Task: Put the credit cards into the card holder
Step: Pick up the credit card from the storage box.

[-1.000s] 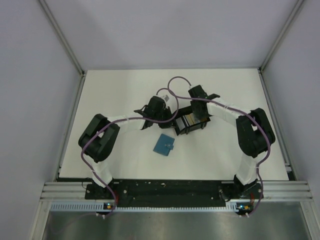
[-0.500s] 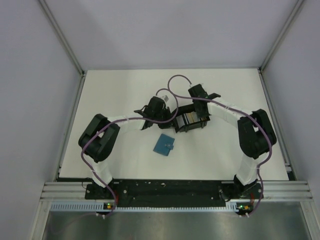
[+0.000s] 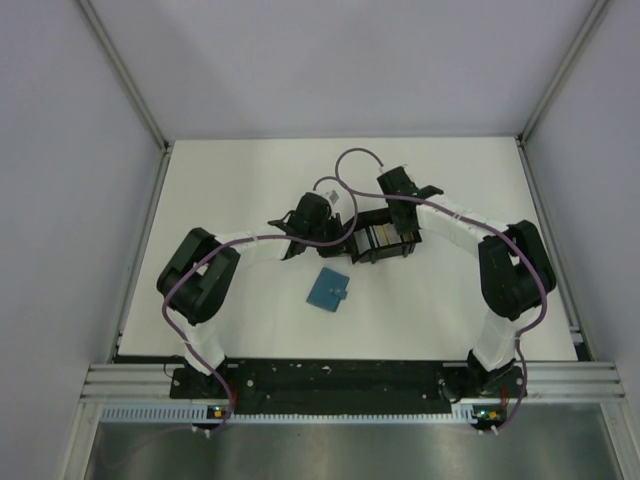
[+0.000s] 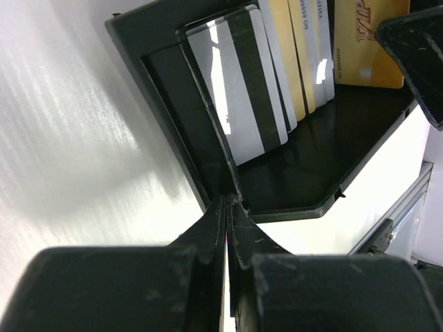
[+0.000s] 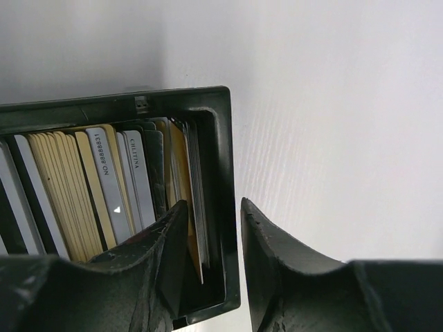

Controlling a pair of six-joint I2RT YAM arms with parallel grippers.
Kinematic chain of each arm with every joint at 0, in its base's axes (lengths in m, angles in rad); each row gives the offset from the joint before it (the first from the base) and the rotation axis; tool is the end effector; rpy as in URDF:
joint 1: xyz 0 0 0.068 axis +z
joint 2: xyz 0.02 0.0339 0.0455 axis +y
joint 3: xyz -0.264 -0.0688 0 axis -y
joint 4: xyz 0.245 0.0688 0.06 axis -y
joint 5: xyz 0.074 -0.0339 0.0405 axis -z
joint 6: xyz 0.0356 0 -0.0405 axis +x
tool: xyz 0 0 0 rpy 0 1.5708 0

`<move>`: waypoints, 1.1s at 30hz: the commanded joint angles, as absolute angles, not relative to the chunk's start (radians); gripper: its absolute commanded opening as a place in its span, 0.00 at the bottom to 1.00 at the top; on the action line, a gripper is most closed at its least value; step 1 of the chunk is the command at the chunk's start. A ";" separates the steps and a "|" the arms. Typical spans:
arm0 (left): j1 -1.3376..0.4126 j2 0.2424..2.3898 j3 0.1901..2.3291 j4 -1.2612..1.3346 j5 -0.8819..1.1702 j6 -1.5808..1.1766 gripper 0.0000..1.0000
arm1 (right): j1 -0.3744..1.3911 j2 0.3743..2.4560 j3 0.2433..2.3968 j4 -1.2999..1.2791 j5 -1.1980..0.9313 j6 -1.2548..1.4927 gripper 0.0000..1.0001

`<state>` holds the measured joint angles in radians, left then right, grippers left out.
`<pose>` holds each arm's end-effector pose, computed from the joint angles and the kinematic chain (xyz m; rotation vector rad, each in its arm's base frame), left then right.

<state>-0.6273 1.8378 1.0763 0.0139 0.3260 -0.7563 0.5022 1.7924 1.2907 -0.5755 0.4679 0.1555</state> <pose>0.3069 -0.2366 0.1693 0.0181 2.5220 -1.0191 0.3336 0.1649 0.2127 -0.2842 2.4954 -0.3615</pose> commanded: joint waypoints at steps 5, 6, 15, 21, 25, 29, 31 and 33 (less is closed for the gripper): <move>-0.634 1.829 1.080 0.087 0.383 -0.746 0.00 | 0.512 1.799 1.339 -0.563 0.517 0.129 0.38; -0.630 1.829 1.078 0.089 0.383 -0.746 0.00 | 0.512 1.802 1.338 -0.561 0.509 0.129 0.36; -0.630 1.833 1.081 0.106 0.400 -0.755 0.00 | 0.515 1.827 1.355 -0.569 0.474 0.136 0.54; -0.632 1.833 1.081 0.098 0.388 -0.755 0.00 | 0.523 1.876 1.381 -0.575 0.584 0.118 0.57; -0.632 1.835 1.080 0.075 0.361 -0.758 0.00 | 0.522 1.870 1.384 -0.581 0.633 0.112 0.52; -0.630 1.833 1.081 0.057 0.344 -0.758 0.00 | 0.528 1.838 1.387 -0.580 0.666 0.100 0.50; -0.634 1.832 1.080 0.054 0.342 -0.759 0.00 | 0.526 1.830 1.390 -0.581 0.669 0.094 0.48; -0.632 1.832 1.081 0.055 0.344 -0.759 0.00 | 0.529 1.832 1.393 -0.581 0.666 0.087 0.47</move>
